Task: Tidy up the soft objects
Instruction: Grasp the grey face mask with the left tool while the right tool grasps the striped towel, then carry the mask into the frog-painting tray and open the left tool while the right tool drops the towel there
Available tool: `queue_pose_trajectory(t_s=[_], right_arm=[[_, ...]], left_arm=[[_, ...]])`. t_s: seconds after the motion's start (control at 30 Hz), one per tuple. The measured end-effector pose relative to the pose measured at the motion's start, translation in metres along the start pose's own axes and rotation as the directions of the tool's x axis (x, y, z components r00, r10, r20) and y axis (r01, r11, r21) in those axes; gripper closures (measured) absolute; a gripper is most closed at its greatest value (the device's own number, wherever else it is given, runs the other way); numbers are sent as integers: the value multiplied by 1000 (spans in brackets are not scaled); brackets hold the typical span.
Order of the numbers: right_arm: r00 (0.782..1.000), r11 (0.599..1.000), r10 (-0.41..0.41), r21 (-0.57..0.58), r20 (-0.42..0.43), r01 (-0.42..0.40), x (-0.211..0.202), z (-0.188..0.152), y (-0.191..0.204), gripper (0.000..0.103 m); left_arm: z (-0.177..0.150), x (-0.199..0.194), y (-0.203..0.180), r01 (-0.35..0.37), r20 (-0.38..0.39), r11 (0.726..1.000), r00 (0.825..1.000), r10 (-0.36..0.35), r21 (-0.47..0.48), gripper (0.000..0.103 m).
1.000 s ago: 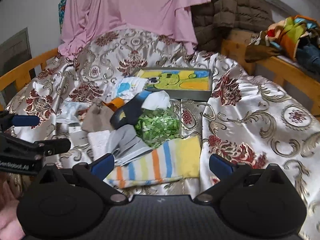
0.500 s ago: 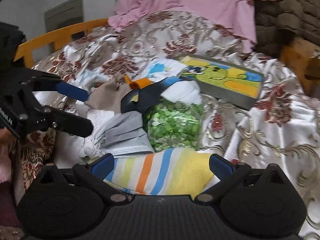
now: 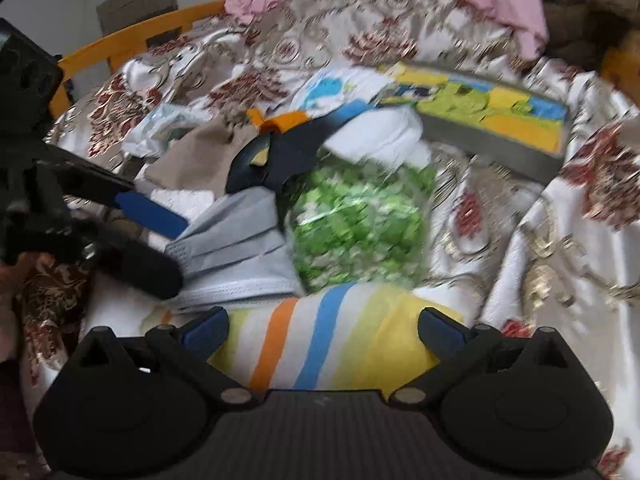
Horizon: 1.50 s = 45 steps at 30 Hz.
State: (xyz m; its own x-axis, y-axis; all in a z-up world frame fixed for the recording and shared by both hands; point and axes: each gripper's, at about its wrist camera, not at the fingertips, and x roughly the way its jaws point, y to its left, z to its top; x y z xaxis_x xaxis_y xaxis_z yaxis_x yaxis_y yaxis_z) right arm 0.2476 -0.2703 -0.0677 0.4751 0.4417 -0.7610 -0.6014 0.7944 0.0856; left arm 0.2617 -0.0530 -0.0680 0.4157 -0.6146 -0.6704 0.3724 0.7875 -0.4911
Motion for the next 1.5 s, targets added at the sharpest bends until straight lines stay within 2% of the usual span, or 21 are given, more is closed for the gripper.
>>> queue_pose_trajectory(t_s=[0.2, 0.3, 0.4, 0.5, 0.57, 0.77, 0.93, 1.07, 1.23, 1.3, 1.5], right_arm=[[998, 997, 29, -68, -52, -32, 8, -4, 15, 0], [996, 995, 55, -78, -68, -61, 8, -4, 24, 0], [996, 991, 44, -119, -83, -53, 10, -6, 34, 0], [996, 986, 9, -164, -88, -23, 13, -9, 43, 1], [996, 983, -15, -182, -90, -2, 13, -10, 48, 3], [992, 977, -71, -207, -104, 48, 15, -13, 54, 15], [986, 976, -117, -194, -117, 93, 17, -15, 52, 33], [981, 974, -158, -181, -111, 137, 16, -17, 51, 44], [970, 961, -225, -183, -86, 207, 10, -14, 56, 69], [965, 957, -250, -170, -75, 234, 4, -10, 56, 75], [948, 946, -317, -57, 30, 318, -32, 18, 50, 77]], left_arm=[[5, 6, 17, 25, -25, 994, 999, -28, -104, 20], [6, 8, 19, 31, -31, 993, 999, -34, -113, 24], [5, 12, 16, 31, -45, 995, 998, -36, -94, 25], [4, 15, 14, 23, -60, 998, 998, -27, -63, 36], [3, 16, 12, 11, -68, 999, 998, -13, -37, 49], [0, 14, 10, 1, -67, 1000, 998, 0, 12, 70], [-1, 8, 4, 6, -39, 999, 999, -5, 46, 82], [1, -1, 2, 24, 0, 999, 1000, -24, 32, 83], [5, -17, -1, 30, 83, 999, 996, -31, 13, 83], [6, -24, -2, 28, 115, 1000, 993, -28, 6, 83], [12, -49, -6, 13, 221, 1000, 975, -9, -17, 83]])
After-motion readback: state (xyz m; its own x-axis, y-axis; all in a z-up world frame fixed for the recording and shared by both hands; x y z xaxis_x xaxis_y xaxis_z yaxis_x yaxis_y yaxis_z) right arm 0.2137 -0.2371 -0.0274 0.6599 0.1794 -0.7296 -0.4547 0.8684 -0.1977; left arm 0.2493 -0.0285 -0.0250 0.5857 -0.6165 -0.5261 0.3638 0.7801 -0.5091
